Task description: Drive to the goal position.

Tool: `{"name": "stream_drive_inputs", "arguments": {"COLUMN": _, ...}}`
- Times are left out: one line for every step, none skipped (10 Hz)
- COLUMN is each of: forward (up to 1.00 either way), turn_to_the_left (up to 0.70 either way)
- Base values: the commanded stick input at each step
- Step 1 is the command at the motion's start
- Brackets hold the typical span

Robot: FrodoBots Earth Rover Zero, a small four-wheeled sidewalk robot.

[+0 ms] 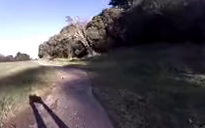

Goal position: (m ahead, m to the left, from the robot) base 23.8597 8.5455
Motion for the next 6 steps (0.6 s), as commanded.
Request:
{"name": "stream_drive_inputs", "arguments": {"forward": 0.5, "turn_to_the_left": 0.5}}
{"name": "stream_drive_inputs", "arguments": {"forward": 0.5, "turn_to_the_left": 0.5}}
{"name": "stream_drive_inputs", "arguments": {"forward": 0.5, "turn_to_the_left": 0.5}}
{"name": "stream_drive_inputs", "arguments": {"forward": 0.5, "turn_to_the_left": 0.41}}
{"name": "stream_drive_inputs", "arguments": {"forward": 0.5, "turn_to_the_left": 0.25}}
{"name": "stream_drive_inputs", "arguments": {"forward": 0.5, "turn_to_the_left": 0.11}}
